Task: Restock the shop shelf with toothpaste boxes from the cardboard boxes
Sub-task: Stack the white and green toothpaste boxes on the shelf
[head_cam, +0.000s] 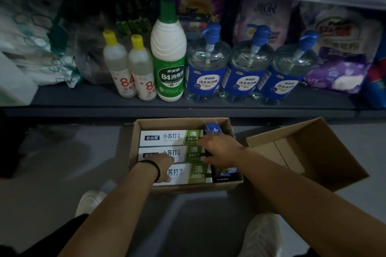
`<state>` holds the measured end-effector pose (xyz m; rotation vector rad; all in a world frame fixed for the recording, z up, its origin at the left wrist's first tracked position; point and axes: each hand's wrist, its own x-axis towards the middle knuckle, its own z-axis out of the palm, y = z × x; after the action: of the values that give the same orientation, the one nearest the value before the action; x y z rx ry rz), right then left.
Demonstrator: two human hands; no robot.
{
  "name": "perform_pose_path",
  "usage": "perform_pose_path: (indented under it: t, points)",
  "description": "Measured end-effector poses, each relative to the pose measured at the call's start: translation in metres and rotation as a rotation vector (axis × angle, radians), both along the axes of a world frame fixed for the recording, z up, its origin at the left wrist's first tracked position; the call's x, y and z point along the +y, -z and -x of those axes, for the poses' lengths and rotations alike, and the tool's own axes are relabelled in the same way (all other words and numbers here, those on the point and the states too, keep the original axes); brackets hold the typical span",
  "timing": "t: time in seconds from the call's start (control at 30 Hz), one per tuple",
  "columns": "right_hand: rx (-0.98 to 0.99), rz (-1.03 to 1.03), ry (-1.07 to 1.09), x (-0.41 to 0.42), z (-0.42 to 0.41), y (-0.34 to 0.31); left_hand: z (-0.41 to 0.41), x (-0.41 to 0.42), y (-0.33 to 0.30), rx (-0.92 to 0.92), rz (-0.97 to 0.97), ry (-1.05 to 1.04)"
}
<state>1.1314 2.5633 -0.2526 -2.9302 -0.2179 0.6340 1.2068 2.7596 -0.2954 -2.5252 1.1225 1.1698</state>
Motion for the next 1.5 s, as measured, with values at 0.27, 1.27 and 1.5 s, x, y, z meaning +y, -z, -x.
perform_pose_path:
  t: [0.27, 1.27, 1.5]
  points:
    - [-0.004, -0.01, -0.009, -0.005, 0.007, -0.007, 0.0, 0.0, 0.002, 0.043, 0.031, -0.061]
    - [-0.148, 0.009, 0.13, 0.004, -0.009, -0.052, -0.077, 0.033, -0.122, -0.248, 0.257, -0.149]
    - [0.021, -0.02, 0.12, 0.032, -0.036, 0.004, -0.099, 0.065, -0.127, -0.272, 0.202, -0.16]
